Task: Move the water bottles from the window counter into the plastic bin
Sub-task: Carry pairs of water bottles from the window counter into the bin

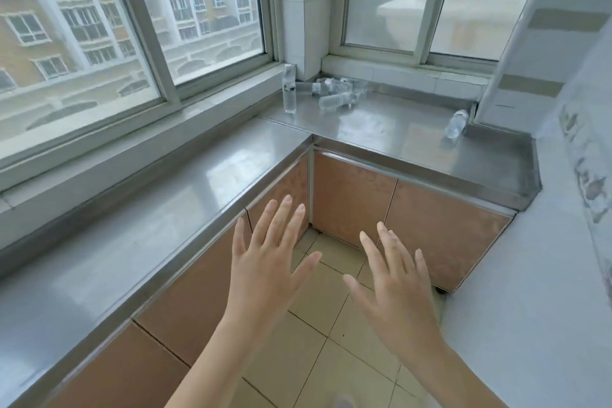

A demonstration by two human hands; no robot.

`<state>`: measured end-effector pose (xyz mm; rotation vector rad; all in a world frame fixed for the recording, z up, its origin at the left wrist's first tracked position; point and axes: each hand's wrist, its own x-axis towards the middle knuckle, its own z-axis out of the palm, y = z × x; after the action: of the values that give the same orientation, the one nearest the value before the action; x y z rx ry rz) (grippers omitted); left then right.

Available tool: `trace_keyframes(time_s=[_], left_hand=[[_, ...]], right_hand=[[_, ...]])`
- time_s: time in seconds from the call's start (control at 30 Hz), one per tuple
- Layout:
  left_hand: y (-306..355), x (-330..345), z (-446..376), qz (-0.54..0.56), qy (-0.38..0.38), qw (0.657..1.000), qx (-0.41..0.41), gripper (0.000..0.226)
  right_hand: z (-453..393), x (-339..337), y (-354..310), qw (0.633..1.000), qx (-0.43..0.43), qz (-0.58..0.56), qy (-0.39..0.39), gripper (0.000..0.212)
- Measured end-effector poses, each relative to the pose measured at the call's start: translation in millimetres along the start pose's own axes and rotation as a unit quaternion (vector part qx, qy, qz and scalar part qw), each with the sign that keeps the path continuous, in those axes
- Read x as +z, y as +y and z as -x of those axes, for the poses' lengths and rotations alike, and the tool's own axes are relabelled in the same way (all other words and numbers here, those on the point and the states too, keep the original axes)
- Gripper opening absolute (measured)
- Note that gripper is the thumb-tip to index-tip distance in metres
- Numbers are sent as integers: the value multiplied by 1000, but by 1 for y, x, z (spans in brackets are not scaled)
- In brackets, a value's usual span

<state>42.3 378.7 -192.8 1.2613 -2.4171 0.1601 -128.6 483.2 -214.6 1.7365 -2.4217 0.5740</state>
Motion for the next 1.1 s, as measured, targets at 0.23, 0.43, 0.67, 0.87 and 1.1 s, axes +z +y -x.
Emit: trace_keyframes(time_s=[0.23, 0.43, 0.67, 0.87, 1.1], left_hand=[[-5, 84, -144, -9, -5, 1000, -2, 71], [-2, 138, -274, -11, -5, 1000, -19, 70], [-22, 192, -388, -10, -14, 999, -38, 70], [-45, 253, -492, -1, -9, 999, -36, 71], [-80, 328, -611, 8, -17, 999, -33, 70]], right_hand=[[-155, 52, 50, 1000, -5, 8, -16, 68], [-288, 75, 89, 999, -25, 14, -43, 70], [-414, 103, 115, 998, -27, -2, -56, 70], [-522, 150, 132, 998, -26, 7, -62, 69], [-649, 190, 155, 997, 1, 25, -79, 71]])
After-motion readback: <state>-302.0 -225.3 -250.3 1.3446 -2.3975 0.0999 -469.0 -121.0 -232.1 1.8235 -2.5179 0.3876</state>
